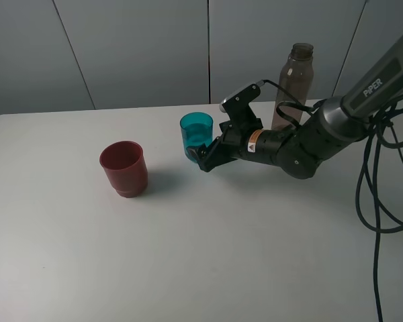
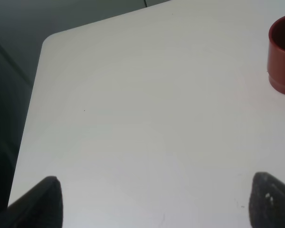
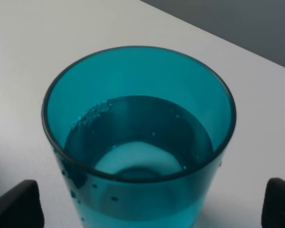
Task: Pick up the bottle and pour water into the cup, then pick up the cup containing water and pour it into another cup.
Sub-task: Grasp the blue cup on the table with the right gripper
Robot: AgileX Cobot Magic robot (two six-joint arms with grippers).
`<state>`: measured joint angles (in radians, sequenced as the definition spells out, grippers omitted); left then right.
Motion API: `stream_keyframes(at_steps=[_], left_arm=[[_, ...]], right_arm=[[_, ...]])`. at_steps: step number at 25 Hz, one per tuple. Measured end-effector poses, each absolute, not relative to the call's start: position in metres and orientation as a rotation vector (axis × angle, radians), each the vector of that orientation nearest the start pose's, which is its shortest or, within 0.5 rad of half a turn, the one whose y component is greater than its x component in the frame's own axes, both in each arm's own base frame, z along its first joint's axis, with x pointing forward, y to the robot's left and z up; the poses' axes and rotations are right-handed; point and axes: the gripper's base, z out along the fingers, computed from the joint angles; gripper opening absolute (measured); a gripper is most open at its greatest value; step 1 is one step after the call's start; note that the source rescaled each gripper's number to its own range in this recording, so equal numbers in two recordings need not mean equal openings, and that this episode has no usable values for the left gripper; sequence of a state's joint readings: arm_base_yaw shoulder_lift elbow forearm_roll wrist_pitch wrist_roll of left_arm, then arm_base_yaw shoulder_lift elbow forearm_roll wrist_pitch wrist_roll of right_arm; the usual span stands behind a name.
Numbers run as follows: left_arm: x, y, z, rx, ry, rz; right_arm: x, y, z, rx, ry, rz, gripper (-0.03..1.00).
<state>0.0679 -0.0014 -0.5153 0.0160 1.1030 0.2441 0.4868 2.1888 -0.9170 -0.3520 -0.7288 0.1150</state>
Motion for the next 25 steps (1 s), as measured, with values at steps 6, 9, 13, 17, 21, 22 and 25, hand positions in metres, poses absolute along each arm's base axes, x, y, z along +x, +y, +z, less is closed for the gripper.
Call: stream_keyframes(at_steps=[6,9,13,17,21,22,25], left_arm=[[-0.009,0.001,0.278,0.181,2.069,0.211],[-0.009,0.001,0.278,0.181,2.069,0.211],[-0.009,0.001,0.278,0.183,2.068,0.212],[-0.009,0.001,0.278,0.183,2.068,0.212],[-0.009,0.001,0.278,0.183,2.068,0.212],[-0.009,0.001,0.278,0.183,2.068,0.212],[-0.009,0.001,0.278,0.183,2.068,0.212]], right_arm=[[0.333,0.2,0.064,-0.788,1.92,0.444,0.99],[0.336,0.202,0.061,-0.787,1.919,0.446,0.99],[0.339,0.203,0.051,-0.788,1.924,0.45,0.99],[0.342,0.205,0.047,-0.782,1.923,0.453,0.99],[0.345,0.207,0.045,-0.778,1.91,0.458,0.99],[0.347,0.208,0.044,-0.776,1.905,0.459,0.99],[0.35,0.21,0.041,-0.766,1.897,0.469,0.99]])
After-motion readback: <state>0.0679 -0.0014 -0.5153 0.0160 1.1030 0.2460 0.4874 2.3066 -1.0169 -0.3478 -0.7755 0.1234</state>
